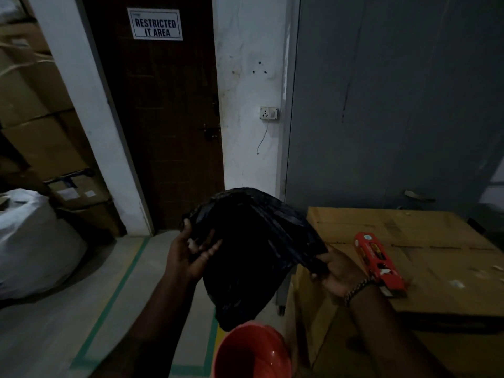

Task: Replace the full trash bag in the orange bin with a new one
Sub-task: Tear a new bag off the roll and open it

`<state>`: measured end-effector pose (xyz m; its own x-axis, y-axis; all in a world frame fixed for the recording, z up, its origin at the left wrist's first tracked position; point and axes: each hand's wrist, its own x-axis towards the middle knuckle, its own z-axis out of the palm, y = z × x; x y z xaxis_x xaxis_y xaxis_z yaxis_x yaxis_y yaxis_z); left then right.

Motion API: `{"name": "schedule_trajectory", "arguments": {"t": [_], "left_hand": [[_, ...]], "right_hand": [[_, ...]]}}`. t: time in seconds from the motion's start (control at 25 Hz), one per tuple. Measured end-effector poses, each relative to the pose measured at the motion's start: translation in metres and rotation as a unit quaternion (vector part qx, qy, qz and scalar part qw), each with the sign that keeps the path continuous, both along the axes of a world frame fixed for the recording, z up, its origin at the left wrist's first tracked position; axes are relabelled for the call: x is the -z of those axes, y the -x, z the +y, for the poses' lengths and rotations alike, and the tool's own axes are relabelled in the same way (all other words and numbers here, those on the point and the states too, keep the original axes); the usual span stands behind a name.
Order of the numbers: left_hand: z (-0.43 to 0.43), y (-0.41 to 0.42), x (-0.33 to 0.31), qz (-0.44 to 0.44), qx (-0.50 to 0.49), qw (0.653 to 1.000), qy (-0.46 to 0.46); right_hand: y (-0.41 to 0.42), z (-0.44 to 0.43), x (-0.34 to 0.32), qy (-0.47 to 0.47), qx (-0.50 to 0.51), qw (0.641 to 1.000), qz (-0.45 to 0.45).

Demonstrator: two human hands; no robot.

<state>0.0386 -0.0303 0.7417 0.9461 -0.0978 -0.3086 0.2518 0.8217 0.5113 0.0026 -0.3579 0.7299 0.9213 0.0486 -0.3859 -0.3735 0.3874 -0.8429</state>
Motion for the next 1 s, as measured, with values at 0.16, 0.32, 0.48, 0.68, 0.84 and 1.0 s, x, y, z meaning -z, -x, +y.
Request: {"name": "schedule_trajectory", "arguments": {"t": [0.16, 0.32, 0.48, 0.68, 0.84, 1.0], "left_hand": [[-0.054, 0.005, -0.003, 0.078, 0.147, 0.976, -0.143], [-0.094, 0.012, -0.011, 0.039, 0.192, 0.954, -0.225], [-0.091, -0.006, -0.008, 0.068, 0.072, 0.982, -0.161], [-0.081, 0.009, -0.029, 0.022, 0.034, 0.991, -0.127], [-0.063, 0.017, -0.026, 0.001, 0.011, 0.975, -0.223], [-0.041, 0.019, -0.019, 0.022, 0.021, 0.975, -0.219]], "right_hand": [[0.013, -0.001, -0.008, 0.009, -0.13, 0.987, -0.096], [0.011, 0.0, -0.002, 0.144, -0.297, 0.933, -0.142], [0.017, -0.009, 0.009, 0.199, -0.222, 0.954, -0.003], [0.007, -0.05, 0.025, -0.106, 0.198, 0.966, 0.127], [0.003, -0.066, 0.02, -0.239, 0.258, 0.93, 0.108], [0.012, -0.054, -0.005, -0.129, 0.125, 0.982, 0.06]]}}
